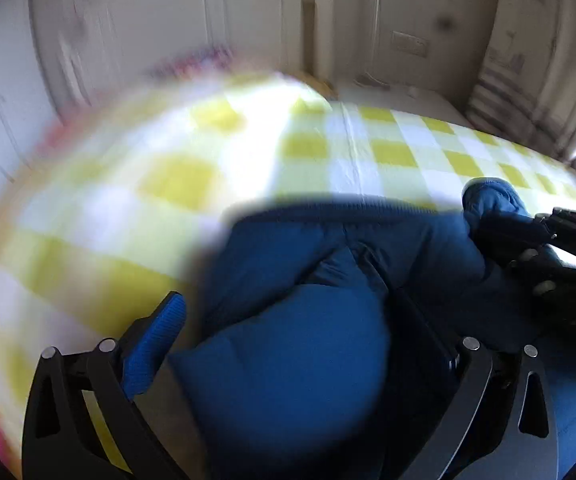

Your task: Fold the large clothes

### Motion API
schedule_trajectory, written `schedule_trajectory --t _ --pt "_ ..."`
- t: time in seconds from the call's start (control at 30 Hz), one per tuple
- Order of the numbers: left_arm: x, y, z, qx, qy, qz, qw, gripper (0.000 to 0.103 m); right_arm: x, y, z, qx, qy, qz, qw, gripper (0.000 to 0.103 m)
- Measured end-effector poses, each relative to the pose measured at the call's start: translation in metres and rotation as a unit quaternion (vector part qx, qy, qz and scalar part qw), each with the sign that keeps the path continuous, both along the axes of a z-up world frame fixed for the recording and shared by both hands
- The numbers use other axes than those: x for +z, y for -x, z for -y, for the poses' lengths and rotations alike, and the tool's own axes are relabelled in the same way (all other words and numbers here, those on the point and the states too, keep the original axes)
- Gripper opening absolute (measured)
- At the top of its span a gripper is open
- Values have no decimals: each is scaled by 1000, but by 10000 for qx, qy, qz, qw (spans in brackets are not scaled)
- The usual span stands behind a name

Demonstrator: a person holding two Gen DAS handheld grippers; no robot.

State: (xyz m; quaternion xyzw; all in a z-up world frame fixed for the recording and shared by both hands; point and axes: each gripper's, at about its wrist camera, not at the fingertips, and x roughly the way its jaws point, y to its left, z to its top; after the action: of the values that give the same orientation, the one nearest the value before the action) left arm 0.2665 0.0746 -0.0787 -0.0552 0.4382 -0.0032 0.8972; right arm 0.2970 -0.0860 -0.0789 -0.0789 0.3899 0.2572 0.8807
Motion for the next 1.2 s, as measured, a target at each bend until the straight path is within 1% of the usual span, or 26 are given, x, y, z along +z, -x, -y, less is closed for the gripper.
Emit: schedule_trajectory --t 0.03,0.07,0.13,0.17,0.2,0.23,0.3,0.33,0.37,0.4,0.43,0.5,0.57,0.6,0.63,0.7,0.73,0.77,0.8,0.87,0.9,0.93,0.97,1.07,1.17,1.2 --pt "-1 0 -10 50 324 -36 9995 99 2 0 3 51 -94 -26 9999 25" --pt "-2 1 -14 71 446 -37 9990 99 4 0 2 133 -16 -22 9999 26" --pt "-3 4 -14 61 374 12 9993 99 13 4 -6 276 368 96 9989 26" --pt "-1 5 -12 79 293 60 9995 99 21 7 -8 251 496 259 9981 27" --pt "-1 6 -11 88 235 90 9996 99 30 11 -8 150 543 513 9971 34" --pt "0 7 -10 95 178 115 9997 99 44 15 -2 -52 387 852 9956 38" --pt "0 8 -9 116 133 158 9997 99 58 12 15 -419 -142 1034 9937 46" --pt "0 7 -9 124 110 173 9997 99 58 9 19 -573 -230 1006 9930 48" --pt "0 8 -9 126 82 182 9997 99 47 -2 19 -658 -143 729 9951 50" --pt "1 9 -7 123 76 186 9997 99 31 -11 15 -643 152 401 9970 53" --pt "1 9 -8 125 89 201 9997 99 -2 -22 6 -523 566 -168 9969 57" --pt "1 9 -10 151 123 196 9996 99 -8 -20 14 -576 182 -94 9981 59" --pt "1 9 -12 147 205 196 9995 99 0 -18 15 -626 238 -148 9976 59" --pt "0 8 -12 147 198 202 9995 99 7 -13 12 -656 372 -64 9971 59" --pt "0 8 -12 147 207 203 9995 99 18 -6 10 -713 481 202 9961 59" --pt "0 8 -12 148 232 210 9994 99 37 9 6 -744 463 740 9934 60" --pt "0 9 -13 150 244 216 9994 99 44 15 4 -689 365 915 9927 62" --pt "-1 9 -13 156 270 223 9993 99 47 16 2 -625 322 973 9928 66" --pt "0 9 -13 160 279 226 9992 99 45 14 -1 -533 345 926 9937 71" --pt "0 9 -15 170 308 242 9991 99 6 -9 -11 -246 735 -50 9970 72" --pt "-1 9 -15 197 310 236 9990 99 -2 -11 -5 -239 516 -80 9983 74" --pt "-2 8 -17 191 362 204 9990 99 -2 -11 1 -270 283 -126 9992 74" --pt "-3 7 -18 176 440 180 9987 99 1 -11 4 -293 259 -124 9992 73" --pt "-3 6 -19 174 454 181 9987 99 18 11 -4 -359 597 123 9975 73" --pt "-4 7 -21 182 509 194 9983 99 40 53 -3 -217 327 653 9971 74" --pt "-4 7 -22 184 549 194 9981 99 45 70 -4 -108 223 794 9965 77"
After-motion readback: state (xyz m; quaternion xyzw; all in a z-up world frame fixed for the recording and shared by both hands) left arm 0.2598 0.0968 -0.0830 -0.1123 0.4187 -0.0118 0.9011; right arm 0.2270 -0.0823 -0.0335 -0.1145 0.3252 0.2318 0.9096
